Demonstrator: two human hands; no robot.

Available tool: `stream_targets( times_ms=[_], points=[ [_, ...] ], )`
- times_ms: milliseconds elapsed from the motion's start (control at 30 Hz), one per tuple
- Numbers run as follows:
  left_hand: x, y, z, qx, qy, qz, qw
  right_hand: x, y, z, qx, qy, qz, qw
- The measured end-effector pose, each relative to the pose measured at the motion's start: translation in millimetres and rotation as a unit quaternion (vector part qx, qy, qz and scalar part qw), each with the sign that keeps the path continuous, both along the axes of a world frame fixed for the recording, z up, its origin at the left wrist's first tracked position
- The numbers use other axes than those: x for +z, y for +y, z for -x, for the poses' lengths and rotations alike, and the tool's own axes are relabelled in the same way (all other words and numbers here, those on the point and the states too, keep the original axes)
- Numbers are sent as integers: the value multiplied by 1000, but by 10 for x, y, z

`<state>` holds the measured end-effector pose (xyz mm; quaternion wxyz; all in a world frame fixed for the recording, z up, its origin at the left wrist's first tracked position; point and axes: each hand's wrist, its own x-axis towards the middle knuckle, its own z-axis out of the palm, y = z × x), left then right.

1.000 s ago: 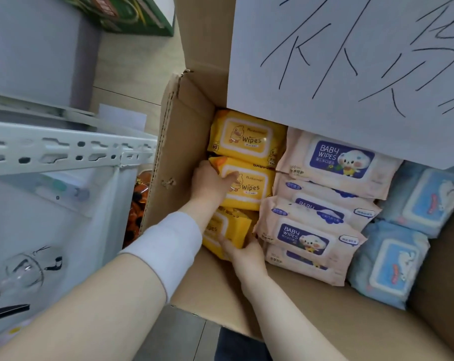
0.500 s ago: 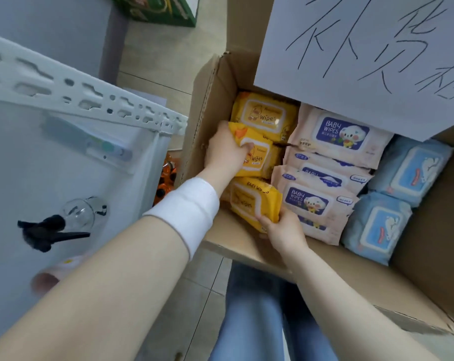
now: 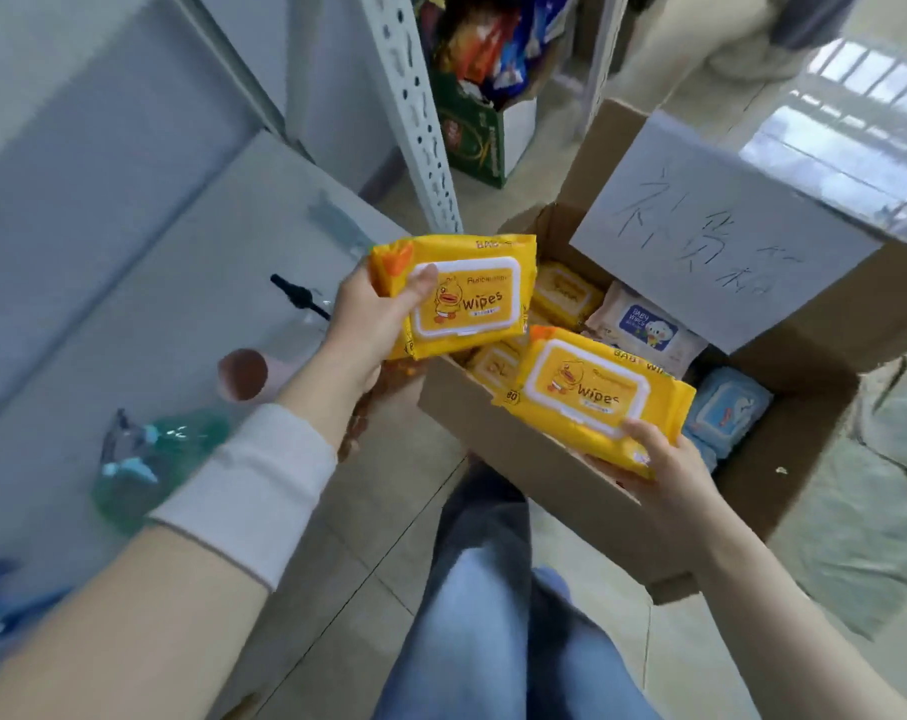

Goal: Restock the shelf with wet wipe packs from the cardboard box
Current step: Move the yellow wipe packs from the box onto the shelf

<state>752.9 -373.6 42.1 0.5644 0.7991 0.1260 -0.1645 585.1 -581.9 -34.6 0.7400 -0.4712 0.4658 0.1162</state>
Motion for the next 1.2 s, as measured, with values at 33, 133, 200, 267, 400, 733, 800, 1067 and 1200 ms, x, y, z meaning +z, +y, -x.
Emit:
stream_targets(
  times_ms=[33, 133, 200, 267, 400, 733, 800, 1067, 1200],
  points=[
    [263, 127, 151, 13, -19, 19, 1000, 185, 52, 72, -11, -37, -23, 999],
    [1056, 564, 527, 64, -90, 52, 993, 750, 210, 156, -14, -96, -90, 991],
    [1545, 889, 713, 111, -118, 104, 981, 1141, 381, 126, 31, -121, -112, 986],
    [1988, 1250, 881, 151, -154, 137, 967, 1536, 596, 32, 78, -160, -120, 977],
    [2629, 2061, 1146, 208, -227, 157, 939, 2249, 1213, -195, 189, -237, -125, 945],
    [2838, 4417, 1542, 332, -278, 106, 895, 3103, 3370, -1076, 325, -334, -57, 883],
    [2777, 4794, 1461, 337, -277, 102, 894, 3181, 3806, -1264, 344, -349, -57, 870],
    [2502, 5781, 575, 346, -266, 96, 894, 3248, 5055, -2514, 397, -377, -24, 836],
    [2391, 6156, -9, 367, -263, 61, 890, 3217, 5624, -3260, 463, -383, -5, 799]
  ],
)
